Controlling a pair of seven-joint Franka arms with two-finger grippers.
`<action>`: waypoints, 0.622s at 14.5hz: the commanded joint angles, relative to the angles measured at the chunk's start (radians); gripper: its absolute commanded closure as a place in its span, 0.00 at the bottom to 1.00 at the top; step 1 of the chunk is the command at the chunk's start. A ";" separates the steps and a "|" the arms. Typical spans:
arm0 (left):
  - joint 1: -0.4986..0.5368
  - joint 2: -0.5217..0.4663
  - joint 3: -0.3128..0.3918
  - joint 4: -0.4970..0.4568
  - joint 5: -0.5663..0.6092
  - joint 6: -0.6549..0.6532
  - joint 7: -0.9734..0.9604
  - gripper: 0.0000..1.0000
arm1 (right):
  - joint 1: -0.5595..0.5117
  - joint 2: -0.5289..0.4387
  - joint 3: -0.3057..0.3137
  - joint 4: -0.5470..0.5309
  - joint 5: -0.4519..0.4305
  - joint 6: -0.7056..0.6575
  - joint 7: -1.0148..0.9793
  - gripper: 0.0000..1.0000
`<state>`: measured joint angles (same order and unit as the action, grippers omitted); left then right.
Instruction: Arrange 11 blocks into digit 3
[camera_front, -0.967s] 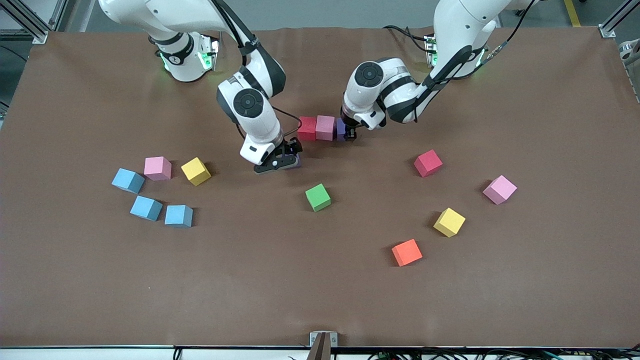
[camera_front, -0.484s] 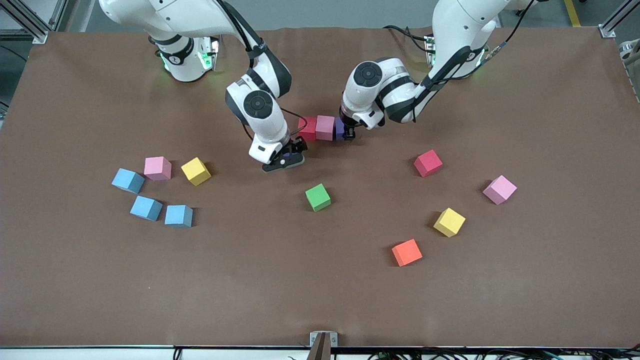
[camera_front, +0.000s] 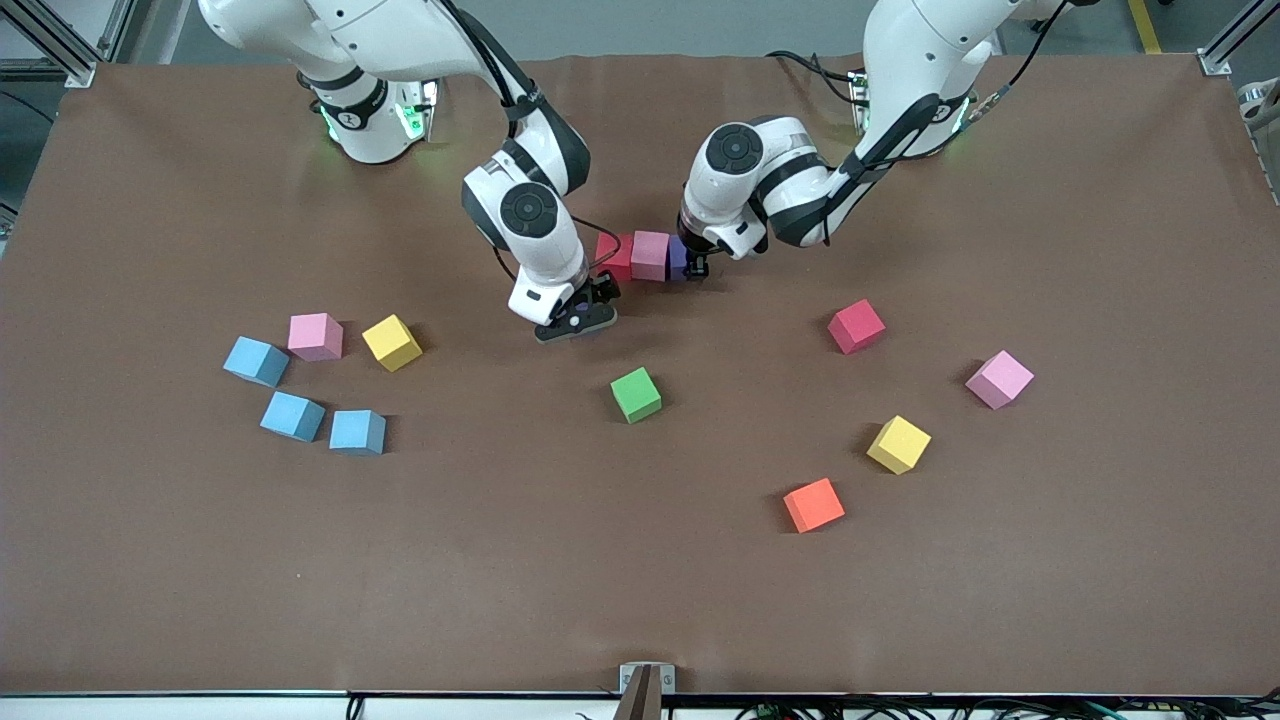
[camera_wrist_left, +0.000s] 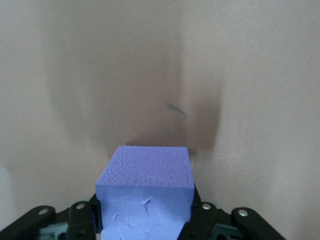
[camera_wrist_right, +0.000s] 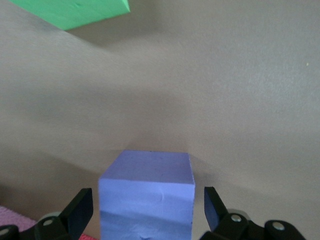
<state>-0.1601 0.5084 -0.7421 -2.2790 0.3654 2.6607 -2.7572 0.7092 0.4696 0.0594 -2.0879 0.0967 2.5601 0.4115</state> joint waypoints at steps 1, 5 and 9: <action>-0.018 0.042 0.007 0.026 0.064 0.018 -0.150 0.70 | 0.004 0.009 0.000 0.000 0.001 0.008 0.029 0.39; -0.021 0.048 0.007 0.027 0.064 0.016 -0.150 0.65 | 0.001 0.007 0.000 0.022 0.021 0.002 0.091 0.68; -0.022 0.058 0.007 0.035 0.072 0.016 -0.150 0.61 | 0.006 0.007 0.000 0.065 0.029 -0.006 0.255 0.68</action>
<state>-0.1614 0.5180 -0.7421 -2.2701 0.3704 2.6606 -2.7572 0.7097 0.4797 0.0588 -2.0403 0.1121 2.5619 0.5936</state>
